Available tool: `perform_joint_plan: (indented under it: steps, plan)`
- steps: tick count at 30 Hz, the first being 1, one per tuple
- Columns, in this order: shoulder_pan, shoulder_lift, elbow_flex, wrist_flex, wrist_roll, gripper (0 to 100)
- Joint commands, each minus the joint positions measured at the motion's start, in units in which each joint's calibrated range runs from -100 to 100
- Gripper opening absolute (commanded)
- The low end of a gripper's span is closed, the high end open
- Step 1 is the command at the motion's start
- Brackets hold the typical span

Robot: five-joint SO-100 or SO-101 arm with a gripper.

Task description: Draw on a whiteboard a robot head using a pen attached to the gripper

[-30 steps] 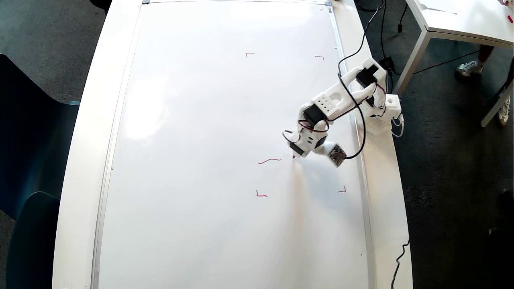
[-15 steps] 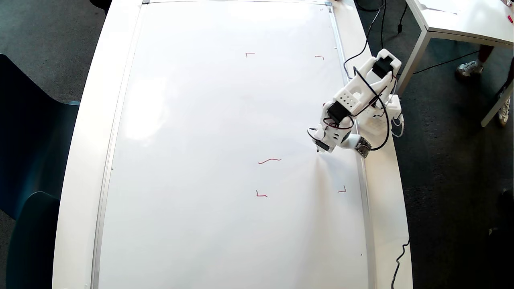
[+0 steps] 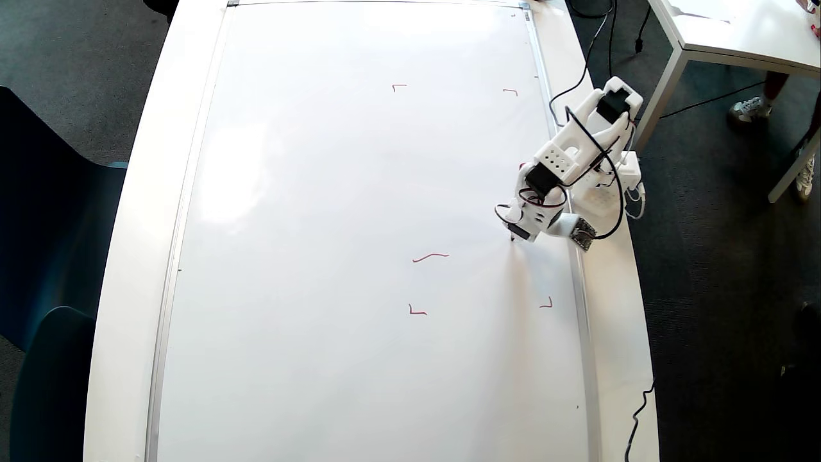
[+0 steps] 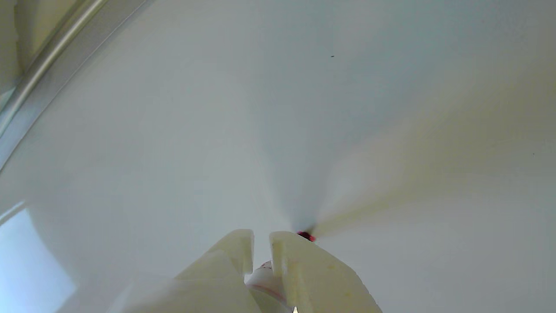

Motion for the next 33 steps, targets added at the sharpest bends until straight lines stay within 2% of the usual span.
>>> perform_joint_plan:
  steps: [1, 13, 21, 26, 29, 33]
  plan:
    - [0.3, 1.7, -1.8, -3.6, 1.5, 1]
    - [8.3, 23.7, -28.9, -3.6, 5.1, 1]
    - [9.5, 29.7, -39.1, -2.7, 6.2, 1]
    - [9.5, 27.6, -39.9, -0.1, 6.8, 1]
    - [9.2, 20.6, -39.6, 3.2, 6.8, 1]
    - [7.5, 10.9, -31.1, 7.2, 6.5, 1]
